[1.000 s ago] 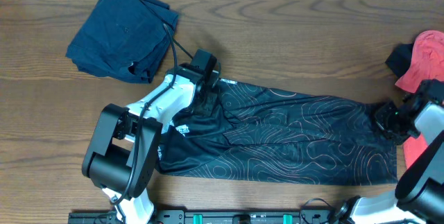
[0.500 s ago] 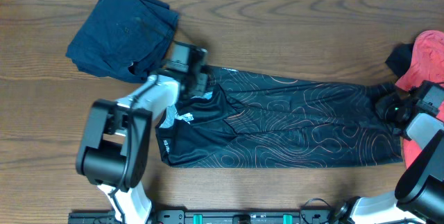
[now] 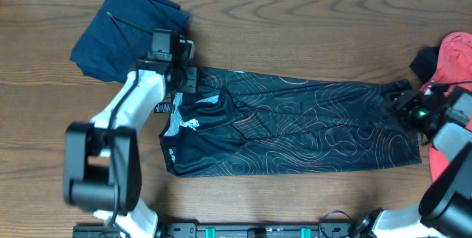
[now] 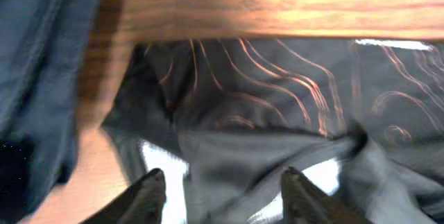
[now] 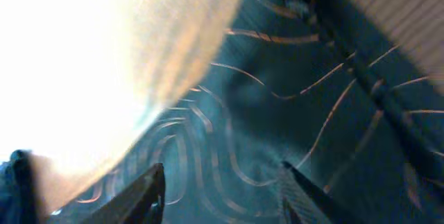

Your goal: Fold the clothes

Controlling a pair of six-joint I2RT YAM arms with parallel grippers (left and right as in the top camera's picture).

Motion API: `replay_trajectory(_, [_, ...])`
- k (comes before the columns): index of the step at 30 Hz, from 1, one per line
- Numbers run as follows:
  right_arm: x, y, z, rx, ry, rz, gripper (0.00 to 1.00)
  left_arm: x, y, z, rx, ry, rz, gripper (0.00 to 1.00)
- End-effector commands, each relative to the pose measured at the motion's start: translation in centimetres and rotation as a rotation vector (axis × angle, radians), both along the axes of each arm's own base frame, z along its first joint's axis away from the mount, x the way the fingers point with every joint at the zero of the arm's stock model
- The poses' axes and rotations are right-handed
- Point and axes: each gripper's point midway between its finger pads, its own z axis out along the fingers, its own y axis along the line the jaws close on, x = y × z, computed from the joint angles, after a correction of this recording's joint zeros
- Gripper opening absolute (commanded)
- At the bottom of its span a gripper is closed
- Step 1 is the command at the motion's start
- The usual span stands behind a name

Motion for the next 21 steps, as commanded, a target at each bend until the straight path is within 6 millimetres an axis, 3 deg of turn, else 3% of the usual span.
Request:
replay_trajectory(1, [-0.4,-0.5,3.8,-0.011,-0.091,0.011,0.55,-0.3,-0.1,3.7,-0.01,-0.052,-0.009,0.57])
replay_trajectory(4, [-1.6,-1.1,4.3,-0.027,-0.07,-0.01,0.58,-1.7,-0.1,4.7,-0.019,-0.033,-0.01,0.61])
replay_trajectory(7, [-2.7,-0.9,3.4,-0.033,-0.028,0.02,0.6,-3.3,0.1,4.9,-0.018,0.019,-0.007,0.62])
replay_trajectory(11, [-4.3,-0.1,1.9,-0.031,0.065,0.044,0.61,-6.1,0.4,3.6,-0.016,0.151,0.038,0.61])
replay_trajectory(19, [-5.0,0.4,1.5,-0.008,0.095,0.051,0.61,-12.7,1.4,2.2,0.008,0.44,0.136,0.62])
replay_trajectory(21, [-5.0,0.5,1.5,-0.007,0.096,0.052,0.6,-13.6,1.5,1.3,0.014,0.469,0.136,0.61])
